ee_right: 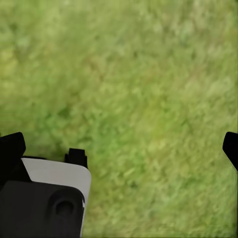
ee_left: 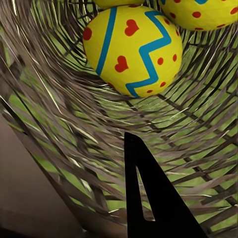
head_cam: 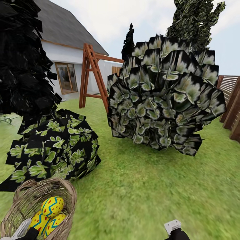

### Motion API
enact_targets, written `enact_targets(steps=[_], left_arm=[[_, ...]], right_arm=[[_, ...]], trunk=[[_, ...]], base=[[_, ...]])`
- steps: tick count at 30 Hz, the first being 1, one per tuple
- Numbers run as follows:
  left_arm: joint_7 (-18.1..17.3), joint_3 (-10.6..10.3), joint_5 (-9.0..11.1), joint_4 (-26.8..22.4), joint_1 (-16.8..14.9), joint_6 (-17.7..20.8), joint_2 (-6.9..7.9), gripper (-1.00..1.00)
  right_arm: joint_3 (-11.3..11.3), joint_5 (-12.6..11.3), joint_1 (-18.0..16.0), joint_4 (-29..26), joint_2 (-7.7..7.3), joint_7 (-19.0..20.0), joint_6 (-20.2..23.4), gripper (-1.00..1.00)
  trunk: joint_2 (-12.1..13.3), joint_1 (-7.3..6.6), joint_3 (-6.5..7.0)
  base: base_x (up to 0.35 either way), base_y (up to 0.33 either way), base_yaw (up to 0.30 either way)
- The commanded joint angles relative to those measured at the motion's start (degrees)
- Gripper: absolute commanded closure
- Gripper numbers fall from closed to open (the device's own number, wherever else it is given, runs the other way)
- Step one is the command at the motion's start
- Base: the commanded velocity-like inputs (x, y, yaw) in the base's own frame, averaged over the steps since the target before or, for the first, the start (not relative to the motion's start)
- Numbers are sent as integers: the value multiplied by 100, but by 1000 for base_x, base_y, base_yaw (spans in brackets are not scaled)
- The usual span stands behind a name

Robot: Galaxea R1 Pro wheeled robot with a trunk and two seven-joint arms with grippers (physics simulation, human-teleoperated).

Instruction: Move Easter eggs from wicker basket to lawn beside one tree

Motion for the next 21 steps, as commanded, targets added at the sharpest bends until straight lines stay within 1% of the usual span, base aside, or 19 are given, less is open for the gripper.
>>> enact_targets(steps=[1,5,9,21], left_arm=[[47,10,98,-9,-7,12,-1,100],[46,11,98,-9,-7,12,-1,100],[44,10,98,-9,-7,12,-2,100],[44,13,98,-9,-7,12,-1,100]], right_arm=[[20,34,-3,-5,-6,-2,33,-100],[20,41,-3,-3,-6,-6,28,-100],[20,41,-3,-3,-6,-7,-140,-100],[12,41,-3,-8,-6,-7,-151,-100]], trunk=[[35,-22,11],[196,-110,83],[356,-198,155],[838,-461,370]], base=[[0,0,259],[0,0,259],[0,0,259],[0,0,259]])
